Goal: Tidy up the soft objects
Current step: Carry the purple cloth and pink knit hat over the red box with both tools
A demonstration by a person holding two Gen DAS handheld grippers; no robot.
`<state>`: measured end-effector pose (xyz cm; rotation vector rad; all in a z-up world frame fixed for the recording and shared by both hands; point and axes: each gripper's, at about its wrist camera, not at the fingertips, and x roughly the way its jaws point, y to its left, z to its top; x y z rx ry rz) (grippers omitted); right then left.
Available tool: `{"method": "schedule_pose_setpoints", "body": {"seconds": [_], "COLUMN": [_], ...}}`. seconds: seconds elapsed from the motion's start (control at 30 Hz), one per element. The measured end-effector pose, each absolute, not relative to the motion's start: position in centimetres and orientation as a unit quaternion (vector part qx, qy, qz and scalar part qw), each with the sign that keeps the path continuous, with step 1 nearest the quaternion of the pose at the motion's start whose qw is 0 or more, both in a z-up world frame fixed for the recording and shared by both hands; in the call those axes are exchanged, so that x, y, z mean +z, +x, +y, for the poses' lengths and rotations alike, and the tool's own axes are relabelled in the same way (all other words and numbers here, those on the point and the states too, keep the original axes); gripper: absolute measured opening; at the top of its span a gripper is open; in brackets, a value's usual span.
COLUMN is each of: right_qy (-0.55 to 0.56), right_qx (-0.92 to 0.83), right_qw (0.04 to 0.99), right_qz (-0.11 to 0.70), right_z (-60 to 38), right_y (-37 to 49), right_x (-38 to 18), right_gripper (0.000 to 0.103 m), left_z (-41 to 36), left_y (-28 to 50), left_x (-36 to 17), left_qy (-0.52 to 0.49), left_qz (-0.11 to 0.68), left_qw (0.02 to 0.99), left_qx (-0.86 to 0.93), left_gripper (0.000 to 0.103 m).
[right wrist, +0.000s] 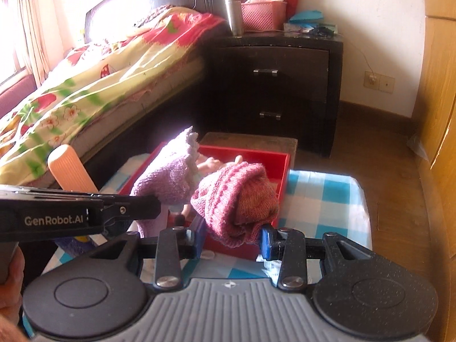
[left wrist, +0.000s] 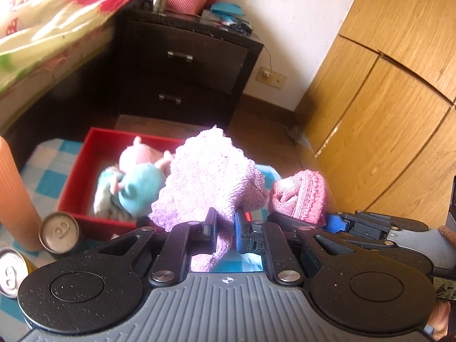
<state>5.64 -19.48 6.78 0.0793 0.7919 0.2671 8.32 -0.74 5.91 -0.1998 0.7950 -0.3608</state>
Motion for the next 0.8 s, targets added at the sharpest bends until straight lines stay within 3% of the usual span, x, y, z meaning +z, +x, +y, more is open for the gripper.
{"method": "schedule_pose_setpoints", "body": {"seconds": [0.8], "right_qy": [0.047], "right_qx": [0.128], "right_qw": [0.922], "right_qz": [0.363], "right_z": [-17.9], "right_y": [8.9], "right_x": [7.1], "right_gripper": [0.015], "left_z": [0.1], "left_y": [10.6], "left_x": [7.1], "left_qy": [-0.059], "left_qz": [0.340], "left_qw": [0.932], "left_qx": [-0.110], "left_gripper": [0.010]}}
